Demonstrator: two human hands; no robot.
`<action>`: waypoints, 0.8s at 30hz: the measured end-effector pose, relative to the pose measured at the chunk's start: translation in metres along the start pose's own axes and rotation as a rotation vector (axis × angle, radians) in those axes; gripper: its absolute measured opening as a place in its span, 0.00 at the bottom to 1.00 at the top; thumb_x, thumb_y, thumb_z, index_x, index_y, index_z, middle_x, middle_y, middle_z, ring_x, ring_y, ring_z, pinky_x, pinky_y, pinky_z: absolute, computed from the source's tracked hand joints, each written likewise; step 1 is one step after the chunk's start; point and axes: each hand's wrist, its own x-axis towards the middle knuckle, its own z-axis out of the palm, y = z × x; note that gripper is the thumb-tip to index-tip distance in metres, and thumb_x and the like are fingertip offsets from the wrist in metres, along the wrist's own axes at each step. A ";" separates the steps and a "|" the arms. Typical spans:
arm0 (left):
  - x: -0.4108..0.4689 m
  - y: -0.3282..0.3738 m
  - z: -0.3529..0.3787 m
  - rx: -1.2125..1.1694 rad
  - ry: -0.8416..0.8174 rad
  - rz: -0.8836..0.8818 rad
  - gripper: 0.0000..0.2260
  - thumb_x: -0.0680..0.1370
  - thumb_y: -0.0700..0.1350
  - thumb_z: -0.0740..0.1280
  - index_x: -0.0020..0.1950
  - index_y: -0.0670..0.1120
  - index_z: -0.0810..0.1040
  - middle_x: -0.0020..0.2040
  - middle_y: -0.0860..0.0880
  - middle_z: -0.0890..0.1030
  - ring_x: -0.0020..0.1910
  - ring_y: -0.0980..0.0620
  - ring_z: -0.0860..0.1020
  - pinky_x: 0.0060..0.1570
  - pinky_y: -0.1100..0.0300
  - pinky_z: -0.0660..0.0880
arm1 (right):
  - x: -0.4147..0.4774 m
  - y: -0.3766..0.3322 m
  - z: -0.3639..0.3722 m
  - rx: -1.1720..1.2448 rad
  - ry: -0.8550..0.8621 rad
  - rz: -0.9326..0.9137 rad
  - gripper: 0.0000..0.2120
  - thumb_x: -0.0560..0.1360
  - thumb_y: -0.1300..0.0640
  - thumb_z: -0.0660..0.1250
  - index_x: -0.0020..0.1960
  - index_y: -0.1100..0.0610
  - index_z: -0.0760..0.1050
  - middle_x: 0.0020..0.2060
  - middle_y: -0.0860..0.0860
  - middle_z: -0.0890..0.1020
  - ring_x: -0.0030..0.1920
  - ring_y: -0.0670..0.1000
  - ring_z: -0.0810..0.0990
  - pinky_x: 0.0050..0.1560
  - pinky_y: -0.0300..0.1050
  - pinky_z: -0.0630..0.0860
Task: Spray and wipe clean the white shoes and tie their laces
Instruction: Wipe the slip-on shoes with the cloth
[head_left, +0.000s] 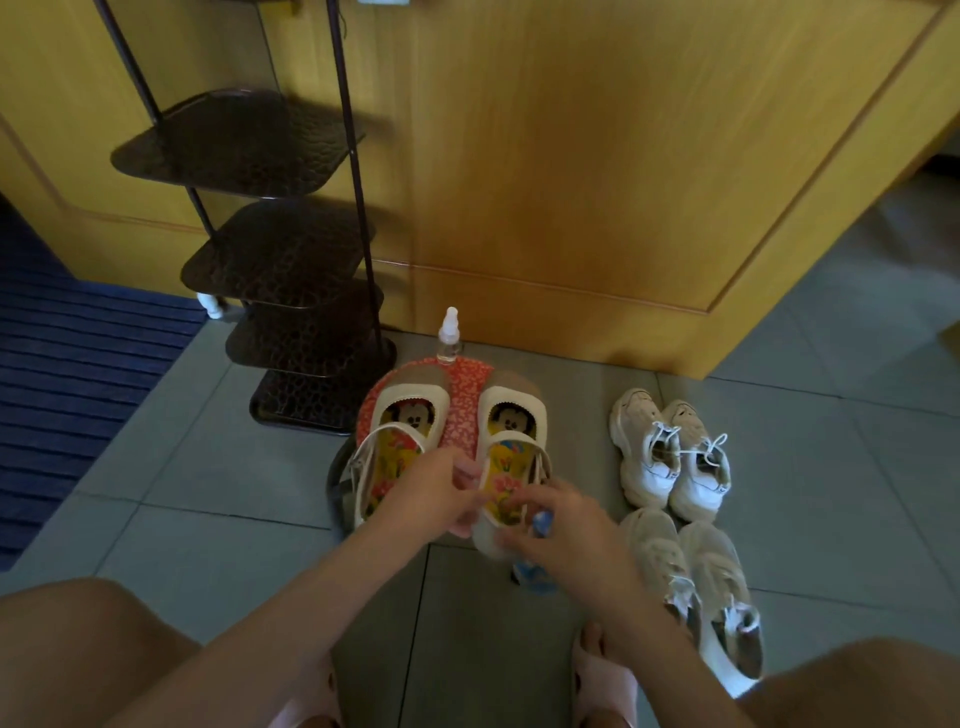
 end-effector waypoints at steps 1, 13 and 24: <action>0.000 -0.002 -0.001 -0.028 -0.010 -0.013 0.10 0.75 0.38 0.69 0.55 0.43 0.73 0.52 0.43 0.78 0.41 0.49 0.80 0.35 0.61 0.80 | 0.000 0.000 0.002 -0.072 0.000 -0.026 0.11 0.72 0.48 0.70 0.54 0.45 0.78 0.48 0.39 0.70 0.47 0.41 0.70 0.37 0.28 0.64; 0.009 -0.009 0.007 -0.102 0.016 -0.038 0.07 0.75 0.41 0.69 0.50 0.45 0.73 0.46 0.46 0.77 0.46 0.48 0.79 0.36 0.57 0.80 | 0.002 0.017 0.008 -0.097 0.174 -0.162 0.07 0.73 0.52 0.70 0.50 0.49 0.83 0.46 0.45 0.77 0.43 0.47 0.78 0.39 0.42 0.74; 0.013 -0.013 0.023 -0.014 0.040 -0.080 0.14 0.72 0.42 0.72 0.48 0.47 0.67 0.43 0.47 0.77 0.35 0.55 0.81 0.30 0.59 0.80 | 0.019 0.028 -0.002 0.039 -0.133 0.109 0.06 0.73 0.53 0.69 0.47 0.53 0.84 0.38 0.43 0.76 0.43 0.44 0.74 0.47 0.45 0.75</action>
